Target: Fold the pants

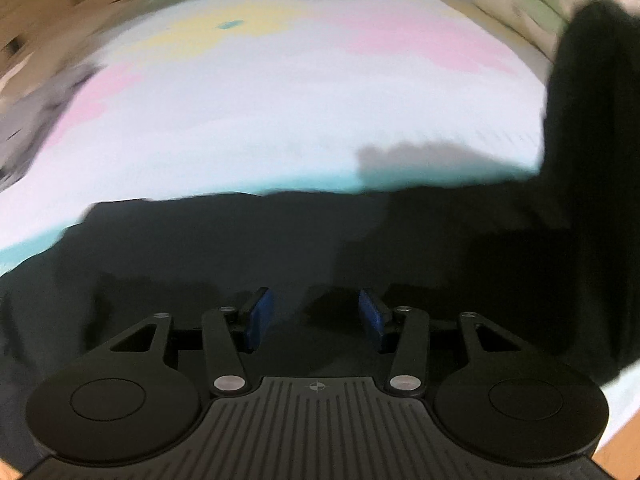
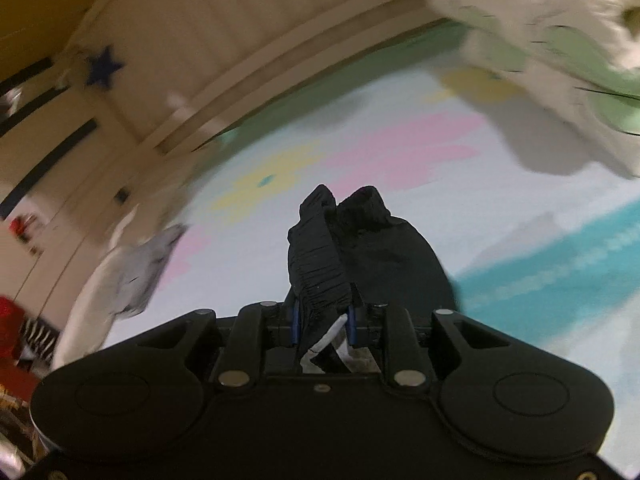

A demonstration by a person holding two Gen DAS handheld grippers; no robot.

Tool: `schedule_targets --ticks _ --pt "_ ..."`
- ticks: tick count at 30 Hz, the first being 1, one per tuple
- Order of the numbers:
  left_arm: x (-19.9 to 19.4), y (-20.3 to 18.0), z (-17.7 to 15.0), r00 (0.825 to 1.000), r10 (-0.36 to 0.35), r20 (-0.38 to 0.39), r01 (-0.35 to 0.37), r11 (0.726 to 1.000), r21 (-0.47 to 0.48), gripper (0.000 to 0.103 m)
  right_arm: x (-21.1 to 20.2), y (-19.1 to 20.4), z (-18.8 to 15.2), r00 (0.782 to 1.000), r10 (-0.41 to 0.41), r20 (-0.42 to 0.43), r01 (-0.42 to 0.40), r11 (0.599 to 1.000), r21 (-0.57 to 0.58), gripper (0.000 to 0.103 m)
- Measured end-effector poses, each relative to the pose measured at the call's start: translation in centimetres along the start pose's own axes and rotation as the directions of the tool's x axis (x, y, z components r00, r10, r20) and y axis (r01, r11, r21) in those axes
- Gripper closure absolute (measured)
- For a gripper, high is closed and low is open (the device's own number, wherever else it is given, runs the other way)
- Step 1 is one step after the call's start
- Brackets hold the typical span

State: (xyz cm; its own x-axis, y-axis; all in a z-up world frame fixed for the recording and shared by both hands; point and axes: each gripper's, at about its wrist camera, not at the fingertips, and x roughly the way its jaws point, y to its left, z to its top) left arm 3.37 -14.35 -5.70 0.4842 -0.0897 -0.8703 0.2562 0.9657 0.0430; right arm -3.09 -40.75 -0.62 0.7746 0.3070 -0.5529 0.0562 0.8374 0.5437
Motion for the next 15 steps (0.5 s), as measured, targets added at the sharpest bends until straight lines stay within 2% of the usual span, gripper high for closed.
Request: schedule_targets --ticks 4,8,12,15 --pt "-1.7 5.5 0.7 0.998 0.041 0.043 -0.035 0.991 -0.129 0.057 2.7 4.7 -1.4 0.997 0.055 -0.048 -0.059 0.994 -0.088 0.073" --pt "-2.8 9.8 0.3 0.994 0.098 0.057 -0.085 0.975 -0.207 0.057 6.3 9.0 -3.7 0.987 0.08 -0.136 -0.103 0.98 -0.171 0.073" --pt "-3.4 13.4 -0.2 0.992 0.112 0.05 -0.094 0.957 -0.274 0.057 10.1 12.4 -7.2 0.972 0.055 -0.23 -0.12 0.952 -0.282 0.073" --pt "-3.4 14.4 -0.5 0.992 0.119 0.042 -0.102 0.953 -0.284 0.057 12.9 14.7 -10.0 0.959 0.011 -0.283 -0.124 0.915 -0.384 0.071"
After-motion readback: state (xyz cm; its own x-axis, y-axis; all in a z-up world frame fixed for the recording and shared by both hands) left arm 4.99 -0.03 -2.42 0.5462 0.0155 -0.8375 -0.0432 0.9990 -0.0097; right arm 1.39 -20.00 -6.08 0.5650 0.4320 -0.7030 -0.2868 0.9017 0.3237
